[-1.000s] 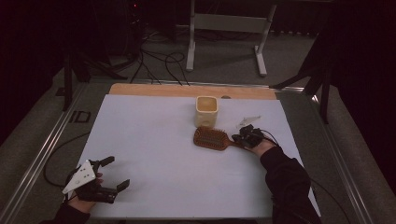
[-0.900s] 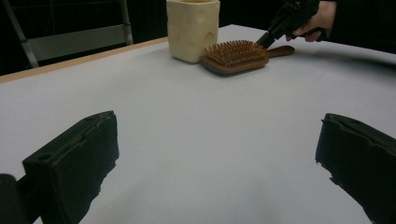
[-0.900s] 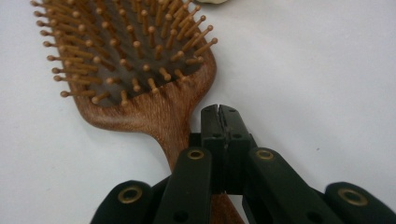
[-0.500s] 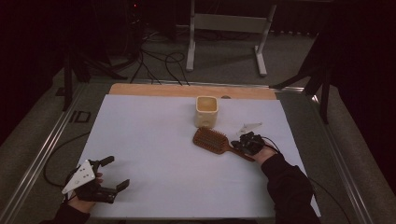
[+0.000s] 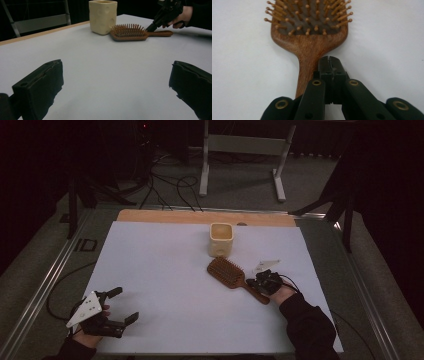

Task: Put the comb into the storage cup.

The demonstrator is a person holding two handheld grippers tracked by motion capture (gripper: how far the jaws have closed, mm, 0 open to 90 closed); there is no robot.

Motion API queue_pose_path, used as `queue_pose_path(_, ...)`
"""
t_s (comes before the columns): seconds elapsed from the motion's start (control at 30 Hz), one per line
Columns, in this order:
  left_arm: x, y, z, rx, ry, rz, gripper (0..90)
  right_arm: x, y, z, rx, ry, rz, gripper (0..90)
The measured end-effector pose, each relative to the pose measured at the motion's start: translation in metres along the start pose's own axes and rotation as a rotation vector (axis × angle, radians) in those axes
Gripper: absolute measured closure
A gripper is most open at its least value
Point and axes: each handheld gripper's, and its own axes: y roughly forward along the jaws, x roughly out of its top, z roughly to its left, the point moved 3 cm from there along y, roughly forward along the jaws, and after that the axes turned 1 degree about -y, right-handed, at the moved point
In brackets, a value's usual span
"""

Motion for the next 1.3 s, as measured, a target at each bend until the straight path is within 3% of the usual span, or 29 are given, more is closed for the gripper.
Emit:
queue_pose_path(0.43, 0.000, 0.000, 0.000, 0.000, 0.001, -0.001, 0.1, -0.001, -0.003, 0.014, 0.019, -0.013, 0.000, 90.0)
queue_pose_path(0.9, 0.001, 0.000, -0.001, -0.001, 0.005, 0.001, 0.1, 0.003, -0.021, 0.012, -0.028, 0.005, -0.007, 90.0)
queue_pose_path(1.3, 0.001, 0.000, -0.001, -0.001, 0.004, 0.001, 0.1, 0.013, -0.044, 0.017, -0.080, 0.060, -0.018, 89.9)
